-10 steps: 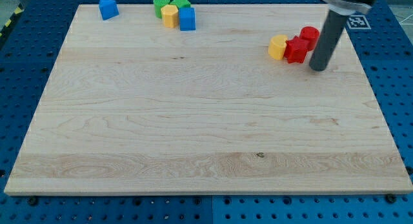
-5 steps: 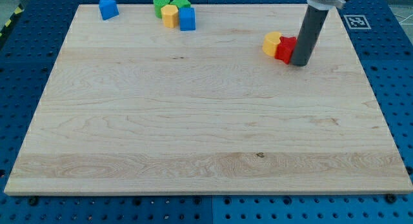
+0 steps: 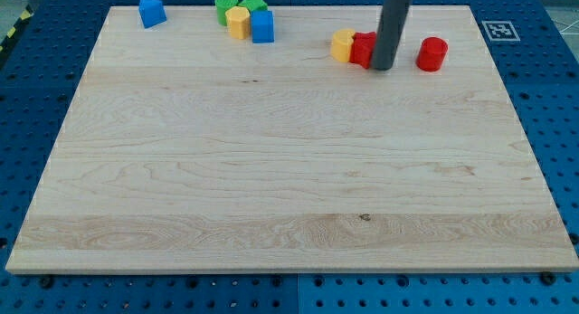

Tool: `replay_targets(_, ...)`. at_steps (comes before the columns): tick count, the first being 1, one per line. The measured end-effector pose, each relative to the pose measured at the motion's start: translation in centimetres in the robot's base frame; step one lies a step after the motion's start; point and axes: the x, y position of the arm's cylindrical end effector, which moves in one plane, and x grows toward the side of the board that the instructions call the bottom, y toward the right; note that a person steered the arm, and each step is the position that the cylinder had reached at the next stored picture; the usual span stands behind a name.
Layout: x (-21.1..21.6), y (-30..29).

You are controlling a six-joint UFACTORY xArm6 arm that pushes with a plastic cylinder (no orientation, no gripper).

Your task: Push the red star along with yellow heart to the top center

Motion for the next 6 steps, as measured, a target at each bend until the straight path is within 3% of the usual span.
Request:
replay_targets(3, -0.5, -5.5)
replay_targets(5, -0.4, 2.7)
replay_targets(6, -2.3, 1.4)
